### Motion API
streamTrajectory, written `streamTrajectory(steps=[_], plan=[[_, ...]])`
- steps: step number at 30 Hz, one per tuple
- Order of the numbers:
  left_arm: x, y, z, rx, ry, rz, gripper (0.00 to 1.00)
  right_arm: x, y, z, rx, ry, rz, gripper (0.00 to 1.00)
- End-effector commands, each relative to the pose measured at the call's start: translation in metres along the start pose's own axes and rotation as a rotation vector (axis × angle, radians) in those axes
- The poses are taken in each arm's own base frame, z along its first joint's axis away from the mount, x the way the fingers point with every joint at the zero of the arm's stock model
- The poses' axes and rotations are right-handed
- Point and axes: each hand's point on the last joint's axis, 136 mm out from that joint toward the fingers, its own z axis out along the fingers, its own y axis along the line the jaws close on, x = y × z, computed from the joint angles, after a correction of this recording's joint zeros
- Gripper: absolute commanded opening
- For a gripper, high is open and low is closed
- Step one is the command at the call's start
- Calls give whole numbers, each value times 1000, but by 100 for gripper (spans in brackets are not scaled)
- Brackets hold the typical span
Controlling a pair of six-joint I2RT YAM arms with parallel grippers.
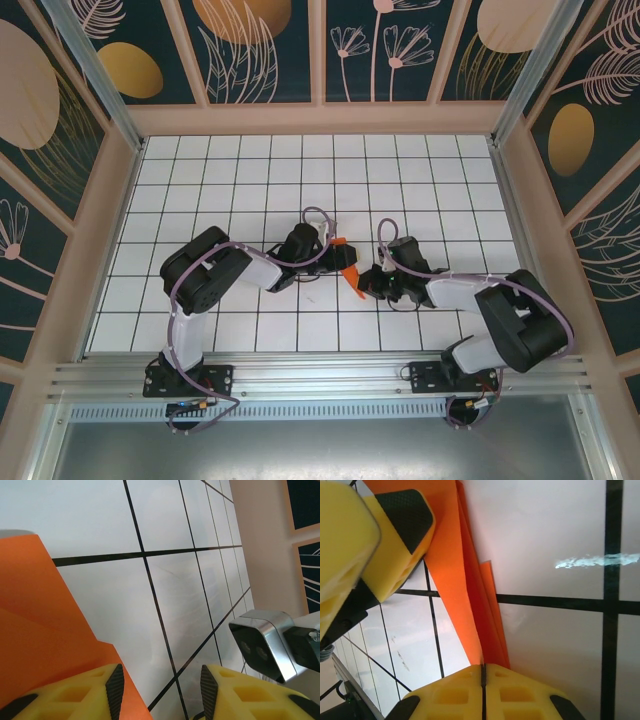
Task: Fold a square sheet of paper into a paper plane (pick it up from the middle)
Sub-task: Fold the wing for the fifth time at the center of the table.
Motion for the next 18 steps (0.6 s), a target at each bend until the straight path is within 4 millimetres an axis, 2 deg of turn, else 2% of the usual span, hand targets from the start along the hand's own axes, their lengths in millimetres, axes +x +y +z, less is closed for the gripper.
streamTrajectory(steps=[1, 6, 8, 14, 18], plan=[[31, 52, 1, -165, 95, -43, 47, 5, -11, 4, 18, 22, 31, 6], [34, 55, 0, -177, 106, -44, 47, 9, -25, 4, 79, 24, 54, 7], [34, 56, 0, -182, 108, -45, 47, 5, -23, 0, 85, 4, 48, 11], [35, 60, 0, -208, 119, -34, 47, -16, 13, -25, 17, -89, -44, 18], [35, 60, 1, -211, 124, -29, 47, -15, 41, -32, -91, -64, -111, 17]])
